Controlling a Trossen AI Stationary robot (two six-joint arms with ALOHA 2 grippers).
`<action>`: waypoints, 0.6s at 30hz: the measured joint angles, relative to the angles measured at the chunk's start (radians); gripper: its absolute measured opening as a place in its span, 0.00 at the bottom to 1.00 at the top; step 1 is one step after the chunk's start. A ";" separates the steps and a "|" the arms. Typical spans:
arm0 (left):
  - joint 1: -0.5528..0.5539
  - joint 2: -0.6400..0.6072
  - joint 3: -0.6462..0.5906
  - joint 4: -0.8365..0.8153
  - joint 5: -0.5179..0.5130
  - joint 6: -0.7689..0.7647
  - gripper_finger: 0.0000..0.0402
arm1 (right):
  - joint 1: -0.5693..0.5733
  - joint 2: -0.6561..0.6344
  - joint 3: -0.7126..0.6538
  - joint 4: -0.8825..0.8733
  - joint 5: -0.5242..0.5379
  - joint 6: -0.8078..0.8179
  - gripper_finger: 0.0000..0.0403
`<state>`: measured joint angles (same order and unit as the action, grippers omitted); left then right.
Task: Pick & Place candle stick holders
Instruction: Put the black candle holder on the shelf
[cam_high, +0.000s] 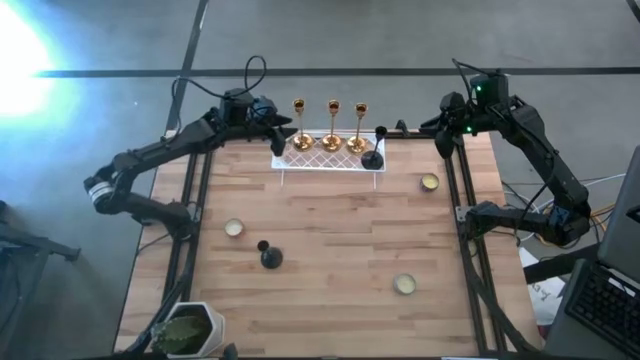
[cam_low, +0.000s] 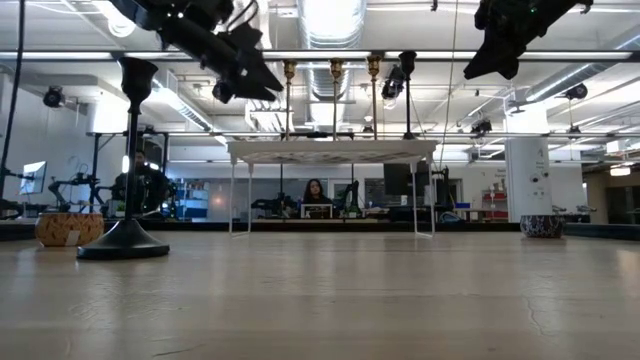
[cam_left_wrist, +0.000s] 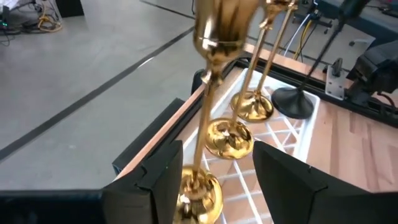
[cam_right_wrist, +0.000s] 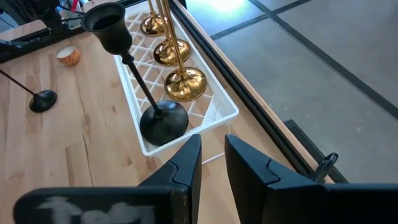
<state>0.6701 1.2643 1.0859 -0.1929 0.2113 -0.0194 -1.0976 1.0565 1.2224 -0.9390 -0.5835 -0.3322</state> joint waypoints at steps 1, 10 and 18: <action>0.000 -0.016 0.000 -0.023 0.000 0.002 0.50 | 0.000 0.000 0.000 0.000 0.000 0.000 0.17; -0.002 -0.185 0.000 -0.289 0.023 0.024 0.50 | 0.000 0.000 0.000 0.000 0.000 -0.002 0.20; -0.066 -0.295 0.000 -0.578 0.362 0.099 0.50 | 0.000 0.000 0.000 0.000 0.000 -0.005 0.18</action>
<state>0.6037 0.9693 1.0859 -0.7708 0.5738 0.0799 -1.0975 1.0565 1.2224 -0.9390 -0.5835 -0.3376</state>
